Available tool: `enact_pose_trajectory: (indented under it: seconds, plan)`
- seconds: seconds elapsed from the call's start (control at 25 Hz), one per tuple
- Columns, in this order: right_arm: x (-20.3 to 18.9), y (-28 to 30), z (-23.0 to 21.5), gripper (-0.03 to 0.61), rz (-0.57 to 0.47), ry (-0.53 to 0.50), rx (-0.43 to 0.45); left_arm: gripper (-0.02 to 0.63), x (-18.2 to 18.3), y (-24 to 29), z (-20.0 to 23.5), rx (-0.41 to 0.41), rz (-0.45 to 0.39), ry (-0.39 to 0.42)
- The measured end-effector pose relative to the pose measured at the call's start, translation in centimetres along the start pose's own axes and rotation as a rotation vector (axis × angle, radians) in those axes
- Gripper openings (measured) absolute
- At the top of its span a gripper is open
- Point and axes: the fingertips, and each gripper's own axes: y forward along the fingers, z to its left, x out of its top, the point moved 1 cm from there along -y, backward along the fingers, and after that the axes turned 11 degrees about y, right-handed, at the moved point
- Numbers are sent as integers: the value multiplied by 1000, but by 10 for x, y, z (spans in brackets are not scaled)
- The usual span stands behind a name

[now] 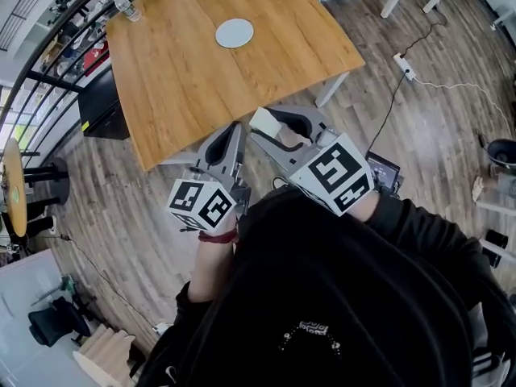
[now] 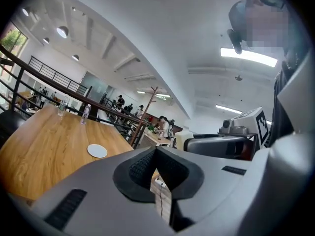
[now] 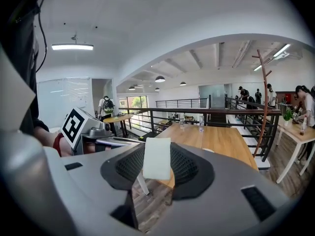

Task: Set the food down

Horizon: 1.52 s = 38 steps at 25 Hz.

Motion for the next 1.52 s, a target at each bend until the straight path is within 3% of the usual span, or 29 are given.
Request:
enact_pose_trajectory:
  seconds: [0.28, 0.56, 0.8, 1.08, 1.36, 1.52]
  plan:
    - [3, 15, -6, 172, -10, 8, -24, 5, 6, 1, 15, -36, -27, 11]
    - [7, 18, -18, 172, -5, 23, -5, 5, 2, 23, 9, -61, 12, 21]
    - [11, 37, -32, 172, 10, 30, 63, 5, -3, 35, 23, -5, 38, 11]
    - [45, 79, -52, 172, 6, 12, 166, 5, 20, 59, 66, 87, 42, 30]
    - [73, 92, -100, 172, -3, 13, 205, 5, 39, 107, 83, 133, 41, 30]
    - [78, 96, -127, 172, 6, 30, 227, 5, 44, 128, 92, 203, 43, 30]
